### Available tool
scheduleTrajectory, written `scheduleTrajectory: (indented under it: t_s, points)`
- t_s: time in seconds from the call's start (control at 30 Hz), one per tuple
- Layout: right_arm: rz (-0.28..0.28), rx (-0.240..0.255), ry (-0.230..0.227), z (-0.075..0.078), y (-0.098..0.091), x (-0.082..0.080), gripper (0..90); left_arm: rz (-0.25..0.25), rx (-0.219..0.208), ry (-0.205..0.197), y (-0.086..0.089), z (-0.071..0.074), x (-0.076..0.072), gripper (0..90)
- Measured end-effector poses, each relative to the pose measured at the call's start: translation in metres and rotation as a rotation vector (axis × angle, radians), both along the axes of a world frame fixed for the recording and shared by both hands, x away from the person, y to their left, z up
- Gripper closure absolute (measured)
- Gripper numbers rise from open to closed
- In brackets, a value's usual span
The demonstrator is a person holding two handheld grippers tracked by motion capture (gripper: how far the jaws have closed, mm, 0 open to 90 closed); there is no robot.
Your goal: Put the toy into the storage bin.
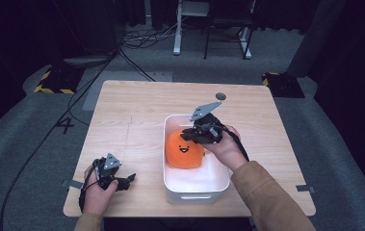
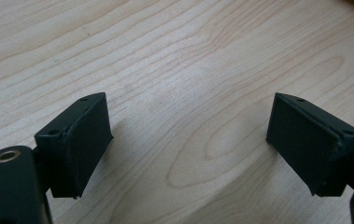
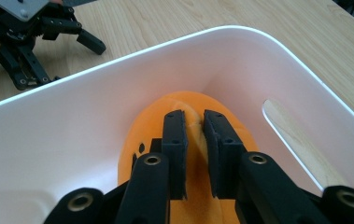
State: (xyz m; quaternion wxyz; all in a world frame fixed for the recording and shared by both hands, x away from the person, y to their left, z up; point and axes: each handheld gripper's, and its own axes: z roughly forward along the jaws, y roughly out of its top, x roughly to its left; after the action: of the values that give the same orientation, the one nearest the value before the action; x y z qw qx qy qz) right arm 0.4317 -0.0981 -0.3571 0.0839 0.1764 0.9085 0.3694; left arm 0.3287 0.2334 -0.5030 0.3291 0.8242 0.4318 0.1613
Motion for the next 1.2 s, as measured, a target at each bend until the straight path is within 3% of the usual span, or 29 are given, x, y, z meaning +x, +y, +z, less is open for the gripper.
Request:
scheduleTrajectory:
  t_s: [0.3, 0.53, 0.77, 0.87, 1.2]
  points:
    - [-0.008, 0.000, 0.036, -0.001, -0.002, 0.003, 72.4, 0.001, 0.000, 0.000, 0.000, 0.000, 0.000, 14.1]
    - [-0.038, 0.047, 0.090, -0.005, -0.012, 0.005, 63.2, 0.000, 0.000, 0.000, 0.000, 0.000, 0.000, 14.1]
    - [-0.029, 0.080, 0.083, -0.005, -0.015, 0.004, 57.3, 0.000, 0.000, 0.000, 0.000, 0.000, 0.000, 14.1]
    - [-0.007, 0.139, 0.079, 0.000, -0.017, -0.001, 55.0, 0.000, 0.000, -0.001, 0.000, 0.000, 0.000, 14.1]
    - [0.003, 0.197, 0.034, 0.015, -0.027, -0.012, 54.7, -0.001, -0.002, 0.001, 0.000, 0.000, 0.000, 14.1]
